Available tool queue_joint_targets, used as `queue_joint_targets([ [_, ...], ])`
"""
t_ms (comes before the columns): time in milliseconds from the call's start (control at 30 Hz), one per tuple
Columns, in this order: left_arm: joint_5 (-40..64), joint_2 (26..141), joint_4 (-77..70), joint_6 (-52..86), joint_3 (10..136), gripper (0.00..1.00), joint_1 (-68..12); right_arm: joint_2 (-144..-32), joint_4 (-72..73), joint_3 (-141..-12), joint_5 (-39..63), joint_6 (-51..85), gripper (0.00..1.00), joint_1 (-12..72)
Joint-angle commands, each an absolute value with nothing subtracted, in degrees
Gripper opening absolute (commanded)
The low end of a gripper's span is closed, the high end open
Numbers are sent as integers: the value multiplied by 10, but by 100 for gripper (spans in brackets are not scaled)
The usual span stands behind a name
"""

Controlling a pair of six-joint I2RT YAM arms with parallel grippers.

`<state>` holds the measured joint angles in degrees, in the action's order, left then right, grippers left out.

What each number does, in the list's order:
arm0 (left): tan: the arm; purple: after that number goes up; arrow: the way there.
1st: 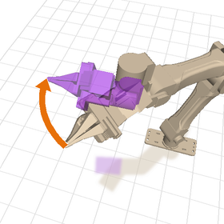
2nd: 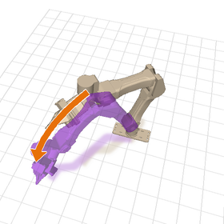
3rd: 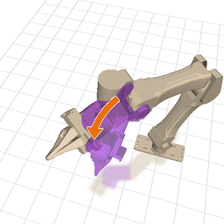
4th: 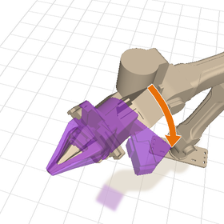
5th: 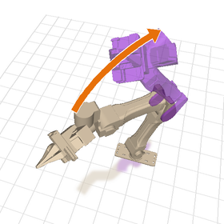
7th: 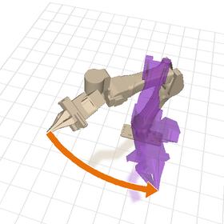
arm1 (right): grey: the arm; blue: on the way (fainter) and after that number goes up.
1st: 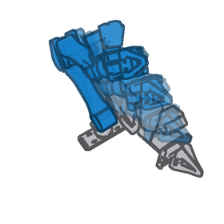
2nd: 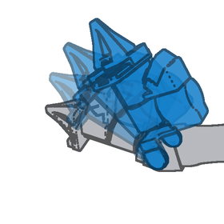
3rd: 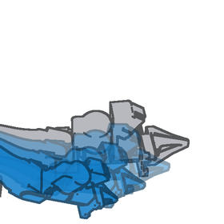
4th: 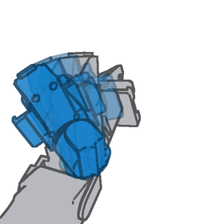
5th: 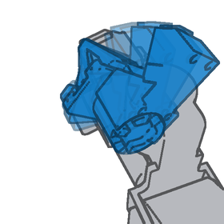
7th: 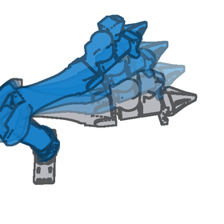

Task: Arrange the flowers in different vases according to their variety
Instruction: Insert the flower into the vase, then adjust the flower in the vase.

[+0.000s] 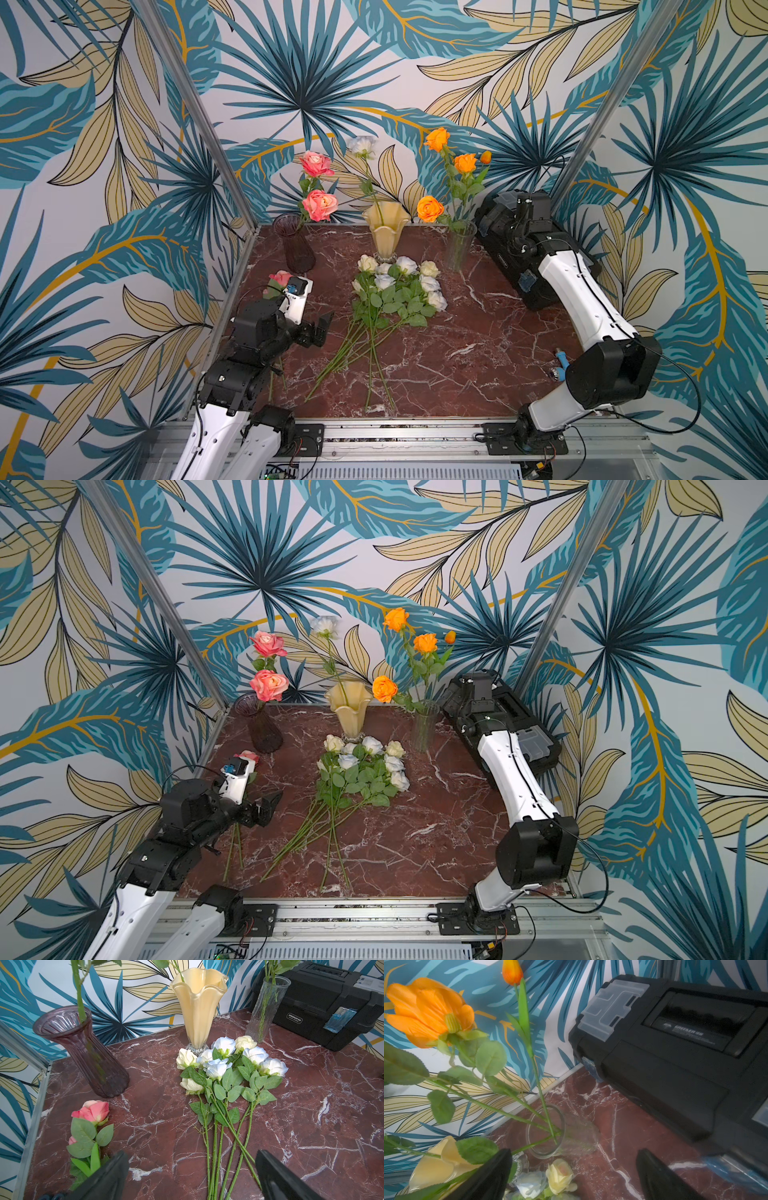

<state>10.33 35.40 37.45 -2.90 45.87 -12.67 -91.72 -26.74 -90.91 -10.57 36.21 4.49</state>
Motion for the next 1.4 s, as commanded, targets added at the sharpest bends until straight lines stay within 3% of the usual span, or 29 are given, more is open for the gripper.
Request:
queue_joint_targets([
  [0, 118, 361, 346, -19, 446, 100, -128, -971, -265, -958, -101, 354, 95, 42],
  [200, 119, 386, 339, -19, 458, 100, -128, -1128, -314, -1138, -95, 355, 81, 38],
  [400, 111, 382, 355, -11, 465, 100, -128, -1213, -317, -1209, -74, 370, 70, 35],
  [700, 98, 385, 360, -9, 468, 100, -128, -1292, -301, -1275, -17, 383, 73, 23],
  [1367, 90, 401, 361, -19, 486, 100, -128, -1162, -195, -1110, 7, 423, 69, 24],
])
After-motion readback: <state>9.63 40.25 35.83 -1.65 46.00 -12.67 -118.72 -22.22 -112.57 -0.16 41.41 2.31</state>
